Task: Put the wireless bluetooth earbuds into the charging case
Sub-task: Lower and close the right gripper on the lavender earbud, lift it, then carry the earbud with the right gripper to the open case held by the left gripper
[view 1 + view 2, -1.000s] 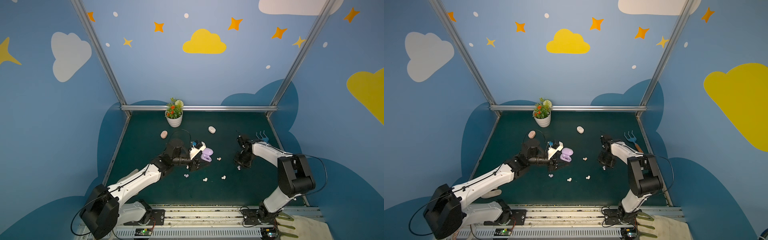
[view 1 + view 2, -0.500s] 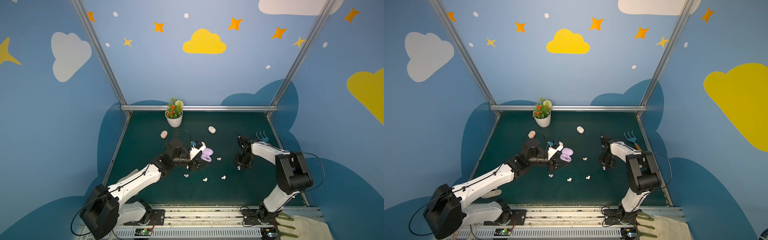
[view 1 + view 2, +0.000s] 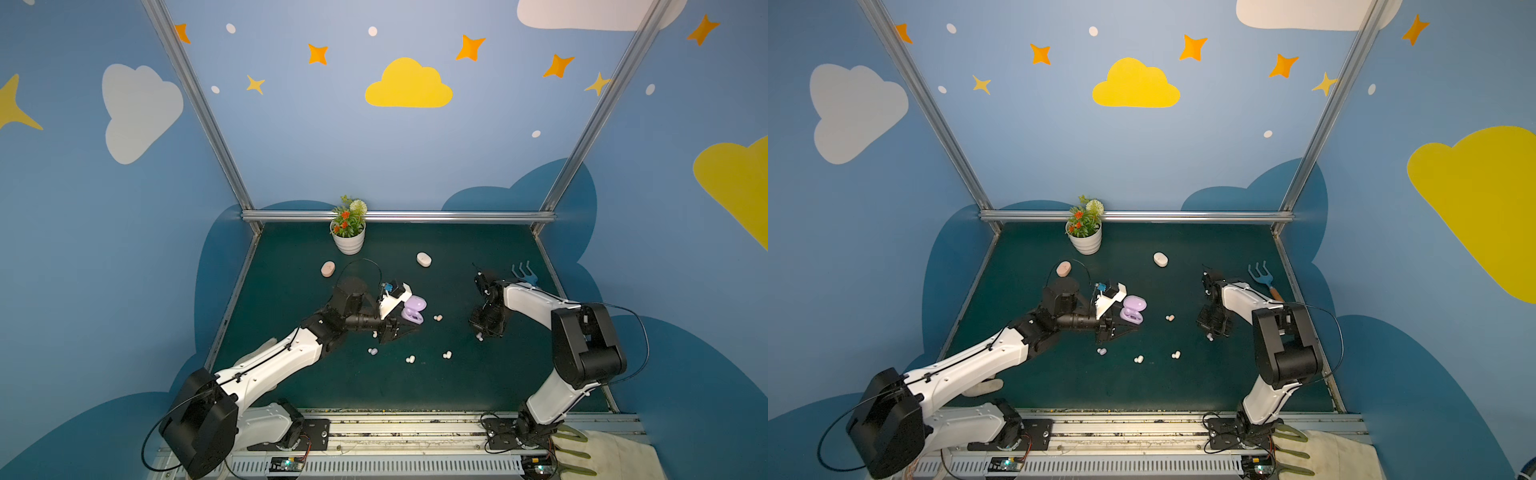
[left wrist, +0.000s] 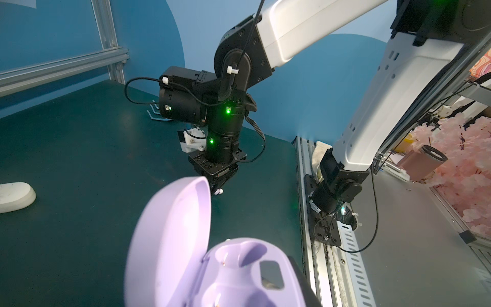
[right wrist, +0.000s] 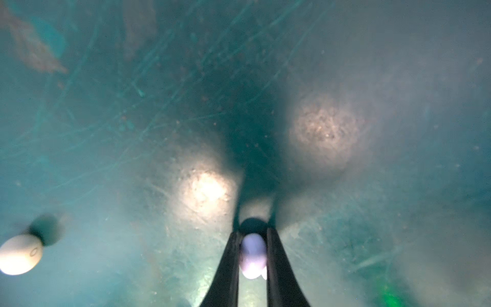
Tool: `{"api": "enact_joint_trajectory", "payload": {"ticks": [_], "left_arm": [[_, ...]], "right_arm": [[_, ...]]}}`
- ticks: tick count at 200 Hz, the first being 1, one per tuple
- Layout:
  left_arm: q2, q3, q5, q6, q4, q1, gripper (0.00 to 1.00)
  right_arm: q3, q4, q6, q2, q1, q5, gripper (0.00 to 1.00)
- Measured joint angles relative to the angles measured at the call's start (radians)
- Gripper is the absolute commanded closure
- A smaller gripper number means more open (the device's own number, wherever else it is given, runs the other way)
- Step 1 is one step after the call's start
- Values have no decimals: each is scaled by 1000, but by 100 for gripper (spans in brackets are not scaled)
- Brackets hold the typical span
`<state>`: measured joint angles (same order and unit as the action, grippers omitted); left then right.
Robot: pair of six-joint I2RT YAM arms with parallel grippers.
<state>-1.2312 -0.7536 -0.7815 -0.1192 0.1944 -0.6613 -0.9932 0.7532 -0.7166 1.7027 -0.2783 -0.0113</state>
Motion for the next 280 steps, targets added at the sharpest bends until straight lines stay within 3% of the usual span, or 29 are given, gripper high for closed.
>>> {"api": "enact_joint_trajectory", "payload": {"ticks": [72,123,195,280], "left_arm": [[-2,11,-3,35,66,0,79],[-58,14,2,98,222,-21,79],[-191,14,-23,140,398,-47,79],[-211,-3,-97,146,535,-74,79]], "right_arm": [[68,-63,16,-142,-15,-97,90],[16,-79,57,-390,-36,-270,90],[-107,-72,111,-619,-82,-533,90],[-119,-115,87,-747,-180,-722,91]]}}
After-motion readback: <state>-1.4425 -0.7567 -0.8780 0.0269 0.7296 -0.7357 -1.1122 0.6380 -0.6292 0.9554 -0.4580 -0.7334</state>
